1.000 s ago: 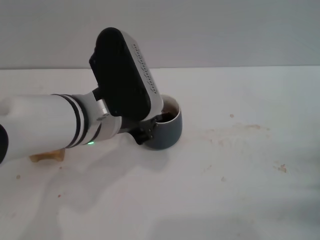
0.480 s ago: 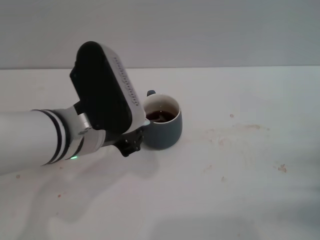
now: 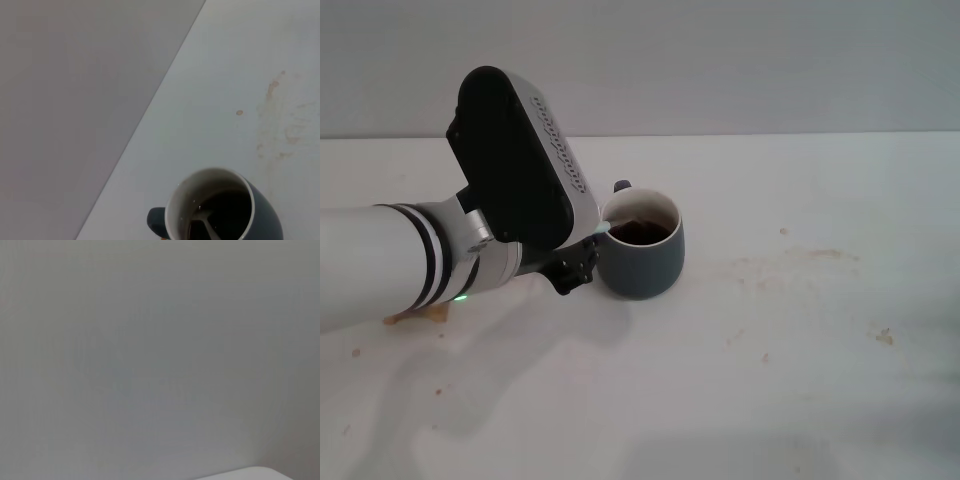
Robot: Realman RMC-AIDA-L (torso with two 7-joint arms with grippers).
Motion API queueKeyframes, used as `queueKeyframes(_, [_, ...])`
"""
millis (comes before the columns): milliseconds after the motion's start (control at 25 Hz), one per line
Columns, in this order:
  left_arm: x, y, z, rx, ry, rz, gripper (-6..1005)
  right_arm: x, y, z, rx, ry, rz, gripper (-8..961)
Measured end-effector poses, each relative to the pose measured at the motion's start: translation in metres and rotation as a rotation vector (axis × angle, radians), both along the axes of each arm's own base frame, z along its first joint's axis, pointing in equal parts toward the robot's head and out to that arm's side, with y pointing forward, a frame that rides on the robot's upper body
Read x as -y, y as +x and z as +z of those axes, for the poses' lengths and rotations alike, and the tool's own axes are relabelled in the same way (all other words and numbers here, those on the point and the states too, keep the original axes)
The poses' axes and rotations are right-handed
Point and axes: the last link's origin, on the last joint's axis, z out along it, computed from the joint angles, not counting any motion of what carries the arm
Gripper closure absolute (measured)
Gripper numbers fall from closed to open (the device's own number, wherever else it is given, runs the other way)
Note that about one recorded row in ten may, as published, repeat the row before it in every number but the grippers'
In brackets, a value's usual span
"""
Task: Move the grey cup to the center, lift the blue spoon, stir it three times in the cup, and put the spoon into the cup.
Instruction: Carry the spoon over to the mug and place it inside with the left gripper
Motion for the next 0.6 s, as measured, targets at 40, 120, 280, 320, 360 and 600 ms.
queueKeyframes(40, [0.0000, 0.0000, 0.0000, 0.000, 0.000, 0.000, 712, 0.0000, 0.0000, 0.0000, 0.000, 0.000, 0.000, 954])
queueKeyframes(120, [-0.0025, 0.0001, -0.0027, -0.006, -0.007, -0.002, 711, 0.0006, 0.0003, 0.0000, 0.000, 0.000, -0.001, 954])
queueKeyframes(280, [-0.0035, 0.0012, -0.0038, -0.007, -0.011, -0.001, 710, 0.0023, 0.0011, 0.0001, -0.003, 0.002, -0.004, 954])
queueKeyframes(320, [-0.0035, 0.0022, -0.0033, -0.005, -0.010, -0.003, 709, 0.0023, 0.0011, 0.0001, -0.003, 0.002, -0.004, 954])
queueKeyframes(360, [-0.0036, 0.0034, -0.0028, -0.003, -0.007, -0.006, 709, 0.0025, 0.0011, 0.0001, -0.003, 0.002, -0.004, 954])
queueKeyframes(600, [-0.0049, 0.0091, -0.0024, 0.014, 0.009, -0.032, 707, 0.0033, 0.0017, 0.0002, -0.003, 0.002, -0.006, 954])
